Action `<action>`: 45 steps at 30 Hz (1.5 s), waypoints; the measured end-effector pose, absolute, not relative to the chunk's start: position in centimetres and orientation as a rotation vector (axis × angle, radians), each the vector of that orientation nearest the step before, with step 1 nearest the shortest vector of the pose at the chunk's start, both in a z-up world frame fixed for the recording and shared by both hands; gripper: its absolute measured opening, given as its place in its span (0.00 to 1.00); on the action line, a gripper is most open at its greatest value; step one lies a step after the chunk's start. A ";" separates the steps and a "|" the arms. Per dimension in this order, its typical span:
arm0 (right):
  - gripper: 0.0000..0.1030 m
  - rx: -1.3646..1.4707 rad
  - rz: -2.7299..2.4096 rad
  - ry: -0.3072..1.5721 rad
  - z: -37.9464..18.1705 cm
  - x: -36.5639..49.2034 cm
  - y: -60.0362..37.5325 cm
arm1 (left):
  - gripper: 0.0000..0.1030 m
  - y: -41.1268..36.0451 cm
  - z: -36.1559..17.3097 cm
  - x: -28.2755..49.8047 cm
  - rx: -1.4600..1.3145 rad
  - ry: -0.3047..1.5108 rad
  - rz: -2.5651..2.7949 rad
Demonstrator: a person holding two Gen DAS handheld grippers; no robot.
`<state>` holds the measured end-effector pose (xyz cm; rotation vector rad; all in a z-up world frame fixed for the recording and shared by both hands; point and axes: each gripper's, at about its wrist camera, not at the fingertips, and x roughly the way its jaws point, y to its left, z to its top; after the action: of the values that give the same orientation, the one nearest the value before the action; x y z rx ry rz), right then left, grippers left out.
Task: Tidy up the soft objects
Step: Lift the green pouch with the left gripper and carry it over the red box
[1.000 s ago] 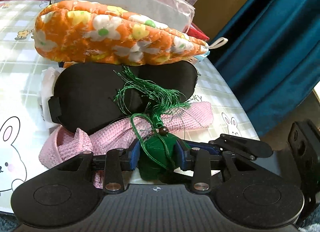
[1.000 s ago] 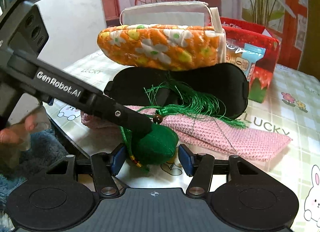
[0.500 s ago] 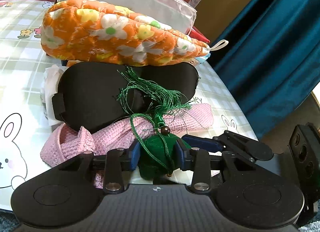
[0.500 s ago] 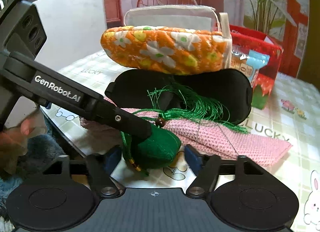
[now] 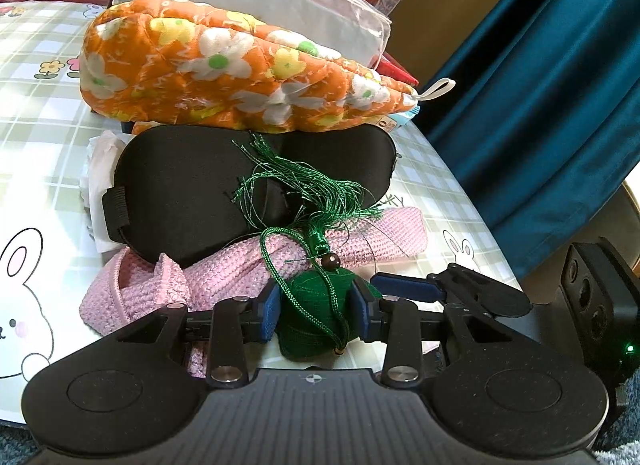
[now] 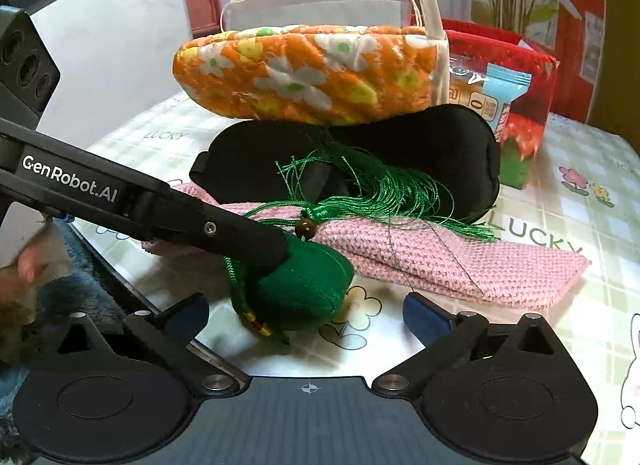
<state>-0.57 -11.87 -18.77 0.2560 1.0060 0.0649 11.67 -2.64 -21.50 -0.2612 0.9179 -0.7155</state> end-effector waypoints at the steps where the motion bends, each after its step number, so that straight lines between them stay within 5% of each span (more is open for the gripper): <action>1: 0.99 0.253 0.062 1.015 -18.9 -0.5 -11.8 | 0.38 -2.7 -21.5 11.6 -0.259 0.916 -0.716; 11: 0.98 0.247 0.083 1.026 -19.2 -0.7 -11.5 | 0.38 -2.8 -21.5 11.5 -0.245 0.908 -0.719; 14: 0.77 0.231 0.073 1.001 -18.9 -0.8 -11.5 | 0.38 -2.8 -21.4 11.5 -0.242 0.906 -0.721; 20: 0.54 0.209 0.122 0.969 -18.4 -1.1 -11.3 | 0.38 -2.7 -21.3 11.4 -0.234 0.897 -0.728; 45: 0.51 0.077 0.058 0.668 -6.0 -0.6 -14.8 | 0.38 -4.2 -6.6 10.4 -0.112 0.512 -0.847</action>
<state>-0.57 -14.82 -6.00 0.0765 0.6678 0.0583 10.41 -4.15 -6.63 -0.1121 0.5123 -0.8472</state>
